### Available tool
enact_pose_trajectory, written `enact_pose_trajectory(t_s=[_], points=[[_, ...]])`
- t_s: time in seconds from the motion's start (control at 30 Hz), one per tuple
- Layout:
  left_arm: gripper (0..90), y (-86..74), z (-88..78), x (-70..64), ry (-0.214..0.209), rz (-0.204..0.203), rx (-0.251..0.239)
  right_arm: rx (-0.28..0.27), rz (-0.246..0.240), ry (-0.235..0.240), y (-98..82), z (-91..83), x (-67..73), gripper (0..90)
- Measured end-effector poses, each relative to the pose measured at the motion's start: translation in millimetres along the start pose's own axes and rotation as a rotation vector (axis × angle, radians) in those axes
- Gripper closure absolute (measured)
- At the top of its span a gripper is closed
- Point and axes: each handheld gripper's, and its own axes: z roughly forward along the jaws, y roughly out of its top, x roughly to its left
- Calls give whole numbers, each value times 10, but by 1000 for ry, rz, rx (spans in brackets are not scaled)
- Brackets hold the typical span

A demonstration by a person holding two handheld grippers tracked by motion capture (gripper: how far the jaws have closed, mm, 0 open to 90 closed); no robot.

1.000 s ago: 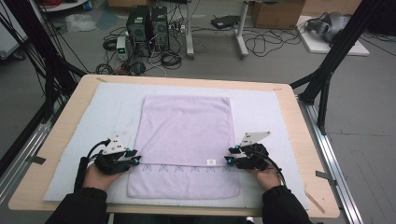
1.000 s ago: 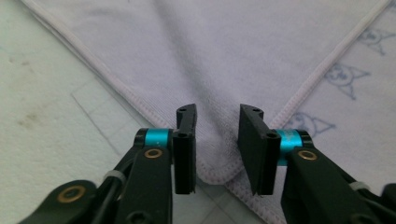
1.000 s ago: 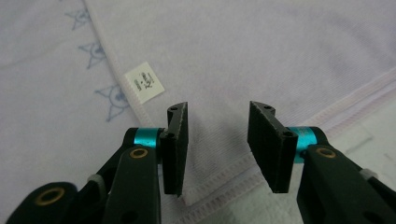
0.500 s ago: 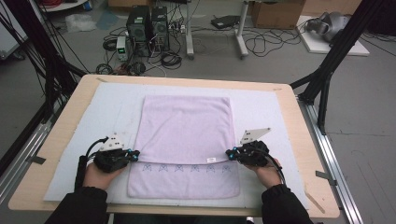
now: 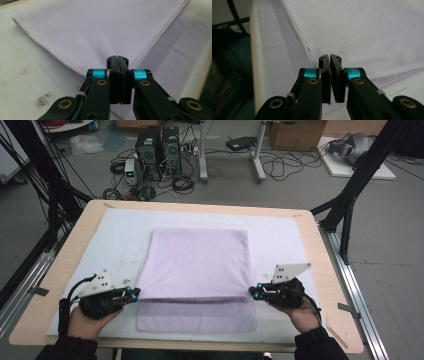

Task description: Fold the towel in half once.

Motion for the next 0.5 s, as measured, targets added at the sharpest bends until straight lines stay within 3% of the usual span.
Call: enact_pose_trajectory(t_s=[0.03, 0.1, 0.2, 0.27, 0.37, 0.43, 0.5], points=[[865, -41, -9, -49, -7, 9, 3, 9, -1, 10, -56, 9, 46, 821], [765, -119, 24, -100, -12, 10, 26, 27, -2, -15, -168, 52, 91, 740], [738, -193, 124, -83, -14, 25, 57, 12, 47, 8, -292, 167, 43, 678], [734, -235, 203, -61, -15, 27, 72, 18, 38, 12, -337, 270, 34, 639], [713, -313, 333, -37, -27, 17, 104, 41, 10, 32, -351, 389, 45, 608], [689, -364, 411, -27, -61, 12, 141, 53, -2, 42, -346, 436, 62, 609], [708, -392, 430, -39, -51, 30, 142, 81, 1, 51, -363, 486, 75, 625]])
